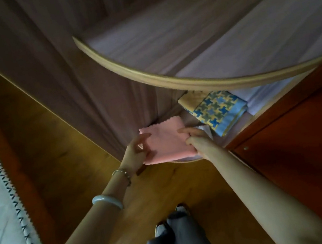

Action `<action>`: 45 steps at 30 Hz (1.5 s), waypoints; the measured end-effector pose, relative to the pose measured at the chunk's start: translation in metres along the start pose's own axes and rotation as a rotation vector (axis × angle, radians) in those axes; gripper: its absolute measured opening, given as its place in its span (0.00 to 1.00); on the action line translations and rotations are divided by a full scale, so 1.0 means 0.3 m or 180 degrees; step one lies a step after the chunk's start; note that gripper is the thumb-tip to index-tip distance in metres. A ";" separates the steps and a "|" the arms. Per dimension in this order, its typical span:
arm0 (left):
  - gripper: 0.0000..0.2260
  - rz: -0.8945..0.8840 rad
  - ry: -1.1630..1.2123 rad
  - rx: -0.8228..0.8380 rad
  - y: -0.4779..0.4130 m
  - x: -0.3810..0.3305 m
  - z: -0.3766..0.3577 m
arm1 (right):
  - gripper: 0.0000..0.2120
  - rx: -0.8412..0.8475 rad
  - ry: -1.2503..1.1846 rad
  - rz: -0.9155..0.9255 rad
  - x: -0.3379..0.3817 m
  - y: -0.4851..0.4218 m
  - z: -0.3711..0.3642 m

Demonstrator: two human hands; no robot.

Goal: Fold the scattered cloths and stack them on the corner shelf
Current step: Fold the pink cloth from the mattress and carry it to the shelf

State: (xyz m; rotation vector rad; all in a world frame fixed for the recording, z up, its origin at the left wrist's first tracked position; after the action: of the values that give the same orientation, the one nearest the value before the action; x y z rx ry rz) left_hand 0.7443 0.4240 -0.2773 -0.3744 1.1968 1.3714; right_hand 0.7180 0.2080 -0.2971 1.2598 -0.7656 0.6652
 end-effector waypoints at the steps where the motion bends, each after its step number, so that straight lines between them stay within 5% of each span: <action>1: 0.26 -0.0095 -0.0287 -0.0042 -0.040 0.018 -0.007 | 0.25 -0.0051 0.0106 0.0092 -0.007 -0.046 -0.011; 11: 0.32 -0.0206 -0.1066 -0.0318 -0.282 0.294 -0.095 | 0.28 -0.0034 0.0685 0.0562 -0.166 -0.317 -0.140; 18: 0.32 -0.0502 -0.1173 -0.0252 -0.296 0.259 -0.104 | 0.28 -0.0392 0.0635 0.0728 -0.188 -0.283 -0.103; 27: 0.38 -0.0013 -0.1328 0.0192 -0.280 0.314 -0.135 | 0.28 -0.0007 0.1259 0.0818 -0.223 -0.350 -0.130; 30: 0.33 -0.0010 -0.1673 -0.0450 -0.254 0.297 -0.073 | 0.23 -0.0559 0.1568 0.0957 -0.191 -0.333 -0.106; 33: 0.32 -0.0784 -0.2471 -0.0952 -0.249 0.196 -0.083 | 0.22 -0.0885 0.2212 0.1596 -0.121 -0.296 -0.152; 37: 0.35 -0.1529 -0.3601 -0.0311 -0.319 0.222 -0.230 | 0.25 -0.0389 0.3698 0.2181 -0.177 -0.342 -0.285; 45: 0.46 -0.0941 -0.3989 0.0217 -0.373 0.328 -0.274 | 0.32 0.0264 0.4210 0.1517 -0.278 -0.413 -0.295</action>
State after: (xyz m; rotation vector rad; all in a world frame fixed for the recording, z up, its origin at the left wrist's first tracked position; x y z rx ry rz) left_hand 0.7844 0.3835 -0.4377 0.3440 0.1244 0.9799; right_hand 0.7797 0.2694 -0.4471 0.4545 0.1062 1.6681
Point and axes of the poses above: each hand's wrist, its own y-axis away from the middle knuckle, its own z-axis out of the back of the hand, x = y × z, the point moved 8 cm from there along -y, towards the middle knuckle, and after that the axes turned 6 degrees about -y, right-handed, at the moved point
